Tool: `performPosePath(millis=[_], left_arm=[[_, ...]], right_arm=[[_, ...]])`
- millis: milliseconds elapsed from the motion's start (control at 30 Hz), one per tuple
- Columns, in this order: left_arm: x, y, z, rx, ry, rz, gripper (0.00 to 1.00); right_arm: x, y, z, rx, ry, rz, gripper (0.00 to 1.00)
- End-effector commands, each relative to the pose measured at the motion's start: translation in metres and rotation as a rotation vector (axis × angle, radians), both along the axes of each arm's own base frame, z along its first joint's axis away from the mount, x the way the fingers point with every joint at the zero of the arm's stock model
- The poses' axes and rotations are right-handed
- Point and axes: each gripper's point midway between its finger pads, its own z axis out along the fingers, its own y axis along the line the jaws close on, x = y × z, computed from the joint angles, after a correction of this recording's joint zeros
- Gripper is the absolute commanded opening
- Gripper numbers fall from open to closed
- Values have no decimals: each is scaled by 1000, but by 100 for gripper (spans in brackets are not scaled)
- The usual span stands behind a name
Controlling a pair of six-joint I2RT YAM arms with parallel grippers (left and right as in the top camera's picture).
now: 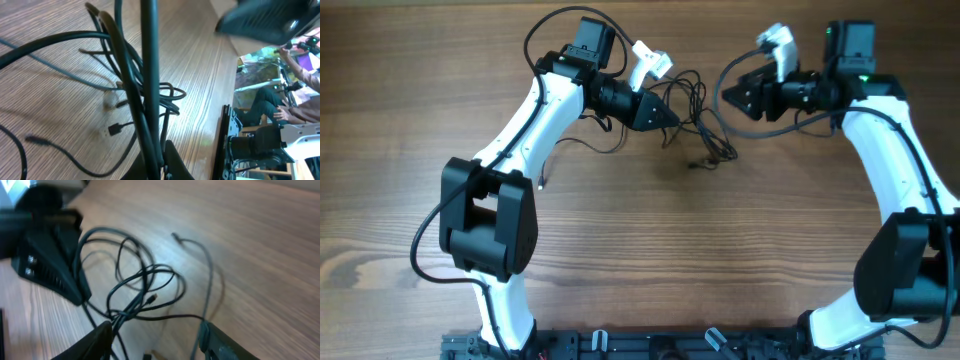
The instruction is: Untangle cables
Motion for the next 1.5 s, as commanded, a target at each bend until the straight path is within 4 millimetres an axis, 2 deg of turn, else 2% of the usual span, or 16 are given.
performPosePath(millis=[0,200,333,467,733,833,933,1033,1100,1167,1367,1467], left_arm=[[-3,-2,6,-54,-19,-39,4],[-3,-2,5,-53,-13,-37,4],[-3,-2,5,-53,-13,-37,5],[-3,-2,5,-53,-14,-37,6],[-3,-2,5,-53,-13,-36,6],[-3,-2,5,-52,-10,-35,6],[-3,-2,5,-52,-10,-35,6],[-3,-2,5,-52,-7,-33,6],[-3,-2,5,-52,-7,-33,7],[-3,-2,5,-52,-7,-33,6],[-3,-2,5,-52,-7,-33,5],[-3,-2,5,-51,-5,-33,4]], right_arm=[[-6,8,4,-86,-106,93,57],[2,-9,-32,-267,-75,55,57],[0,-1,-47,-240,-55,106,49],[-3,12,-63,-188,-15,151,51],[-4,46,-62,-131,-60,235,52],[-5,51,-65,-136,-59,246,52],[-2,60,-71,-135,-75,262,47],[4,65,-70,-130,-112,267,46],[6,67,-68,-130,-129,270,50],[7,67,-69,-138,-136,268,51],[25,45,-89,-300,-145,188,54],[26,43,-93,-313,-140,180,55]])
